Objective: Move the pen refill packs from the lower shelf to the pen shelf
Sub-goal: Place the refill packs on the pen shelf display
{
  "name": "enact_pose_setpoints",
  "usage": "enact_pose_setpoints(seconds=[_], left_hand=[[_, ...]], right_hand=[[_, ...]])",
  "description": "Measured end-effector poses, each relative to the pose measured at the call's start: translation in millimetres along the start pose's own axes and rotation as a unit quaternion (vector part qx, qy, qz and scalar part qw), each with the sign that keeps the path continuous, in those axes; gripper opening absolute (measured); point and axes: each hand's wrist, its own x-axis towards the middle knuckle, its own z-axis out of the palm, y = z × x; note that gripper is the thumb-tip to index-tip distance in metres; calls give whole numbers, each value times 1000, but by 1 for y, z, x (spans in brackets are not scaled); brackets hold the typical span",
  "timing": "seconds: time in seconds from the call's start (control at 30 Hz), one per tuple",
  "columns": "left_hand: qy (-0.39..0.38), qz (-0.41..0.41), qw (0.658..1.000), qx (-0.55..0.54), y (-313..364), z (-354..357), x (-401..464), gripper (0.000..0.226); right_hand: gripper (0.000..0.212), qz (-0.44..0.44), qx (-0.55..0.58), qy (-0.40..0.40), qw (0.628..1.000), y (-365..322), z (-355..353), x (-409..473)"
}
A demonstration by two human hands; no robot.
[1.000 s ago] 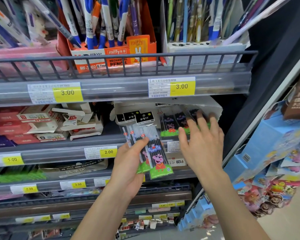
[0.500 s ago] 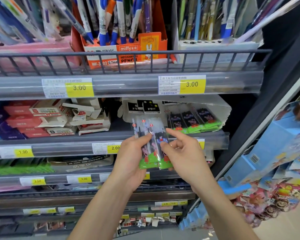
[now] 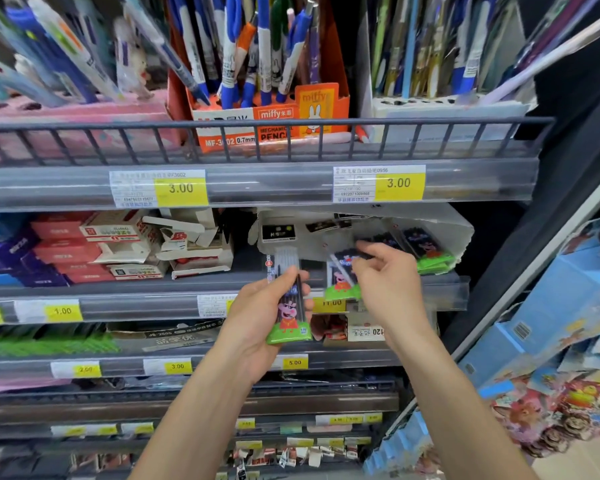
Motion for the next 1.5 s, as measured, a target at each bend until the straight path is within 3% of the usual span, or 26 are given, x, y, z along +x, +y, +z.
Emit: enact_pose_setpoints(seconds=[0.1,0.3,0.47,0.6,0.9,1.23,1.4,1.5], left_hand=[[12,7,1000,-11,0,-5,-1,28],[6,-3,1000,-13,-3,-4,-4,28],[1,-3,1000,-19,-1,-3,-5,29],[8,-3,1000,-17,0,-3,-6,28],[11,-9,1000,-4,-3,2,-9,27],[20,-15,1000,-18,-4,1,-8,29],[9,-12,999,-30,-3,-3,-7,30],[-8,3,1000,-6,3,-5,-7,22]], right_hand=[[30,-36,-116,59,991,-6,6,12],[23,-25,-288,37,956,-19,36,33],[38,-110,-392,68,911,-16,46,30],[54,-116,-440,52,889,-13,46,21],[48,-138,-494,64,856,-11,50,22],[38,-130,-473,71,868,-9,54,33],[49,-102,-431,-48,895,-12,50,41],[44,-91,-412,-115,899,-16,38,43]])
